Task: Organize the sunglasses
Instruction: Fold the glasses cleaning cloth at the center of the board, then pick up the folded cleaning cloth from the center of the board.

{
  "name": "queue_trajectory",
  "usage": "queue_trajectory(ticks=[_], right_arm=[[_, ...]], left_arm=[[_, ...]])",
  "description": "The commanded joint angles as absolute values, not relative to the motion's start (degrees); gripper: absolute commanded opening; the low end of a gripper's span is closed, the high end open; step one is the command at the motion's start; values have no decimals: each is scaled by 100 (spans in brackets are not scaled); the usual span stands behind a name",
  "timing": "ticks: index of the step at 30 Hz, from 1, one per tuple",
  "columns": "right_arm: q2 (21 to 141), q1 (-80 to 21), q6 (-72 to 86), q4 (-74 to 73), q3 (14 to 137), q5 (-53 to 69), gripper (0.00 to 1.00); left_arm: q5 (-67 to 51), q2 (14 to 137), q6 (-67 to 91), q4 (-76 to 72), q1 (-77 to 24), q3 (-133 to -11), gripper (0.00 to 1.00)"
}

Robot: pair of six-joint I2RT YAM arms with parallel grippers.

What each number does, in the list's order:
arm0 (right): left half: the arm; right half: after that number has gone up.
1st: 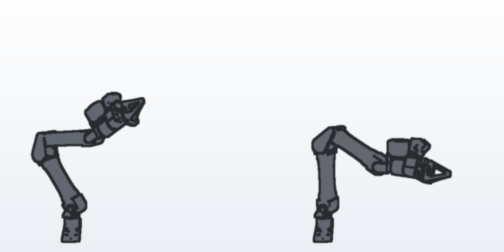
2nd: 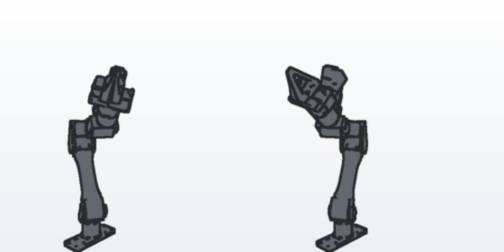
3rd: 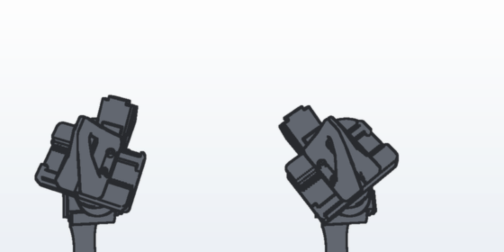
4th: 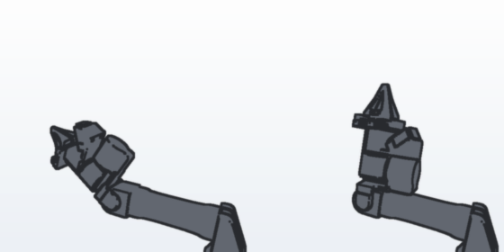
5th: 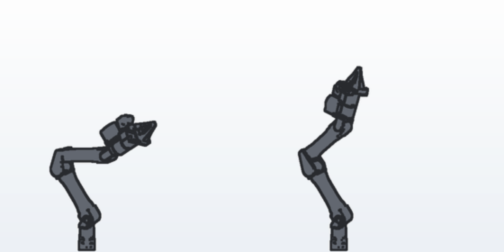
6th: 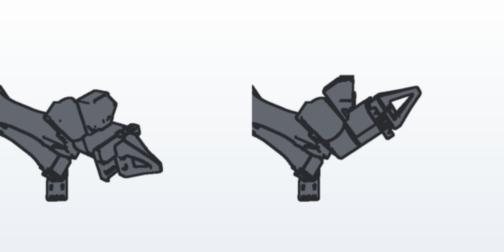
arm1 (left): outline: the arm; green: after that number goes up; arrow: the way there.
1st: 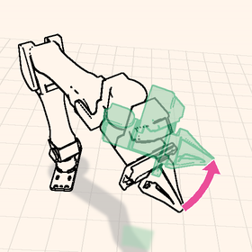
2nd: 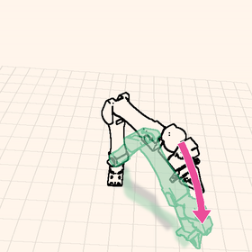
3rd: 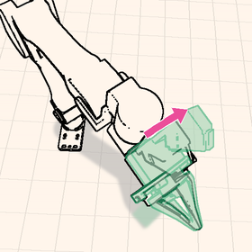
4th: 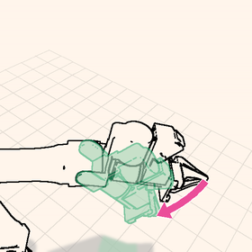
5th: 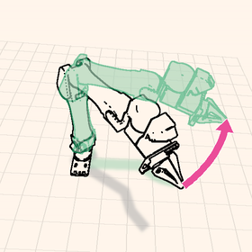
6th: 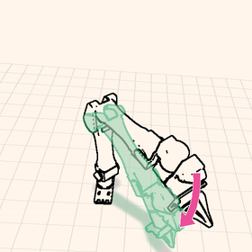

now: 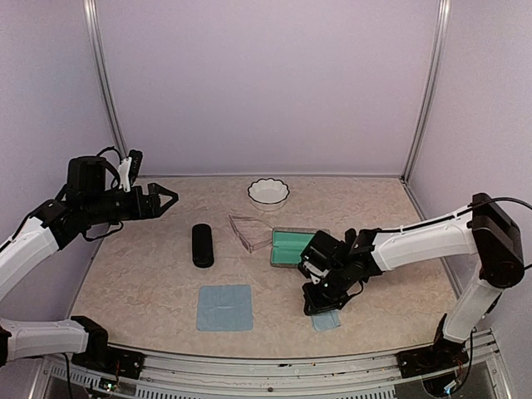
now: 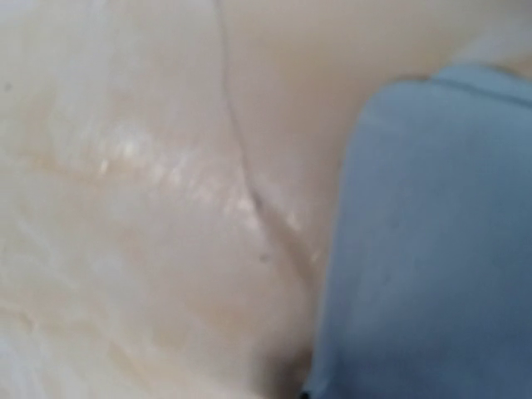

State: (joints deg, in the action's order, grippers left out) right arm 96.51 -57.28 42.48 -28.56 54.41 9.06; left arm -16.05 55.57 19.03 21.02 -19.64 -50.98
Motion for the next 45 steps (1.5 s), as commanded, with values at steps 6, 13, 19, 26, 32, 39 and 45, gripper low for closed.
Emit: queue_trajectory(ticks=[6,13,19,26,32,39,45], right_arm=[[8772,-5838,4430,-3280,5281,305,22],[8185,-5830,4847,-3659,4823,-52,30],[8040,-5806,5220,-3460,4366,58,31],[8077,-5716,5421,-2891,3965,414,31],[8111,-5656,5432,-2665,3848,563,27],[8111,-5610,5457,-2545,3684,592,22],[8141,-5600,5446,-2504,3611,595,9]], left_arm=[[-1672,5581,1898,1966,-1925,-5099,99],[-1783,5716,1966,1870,-1925,-5147,99],[-1826,5747,2021,1812,-1925,-5168,99],[-1856,5744,2035,1853,-1925,-5209,99],[-1854,5730,2043,1881,-1925,-5206,99],[-1893,5704,2083,1865,-1934,-5195,99],[-1976,5729,2083,1807,-1979,-5175,99]])
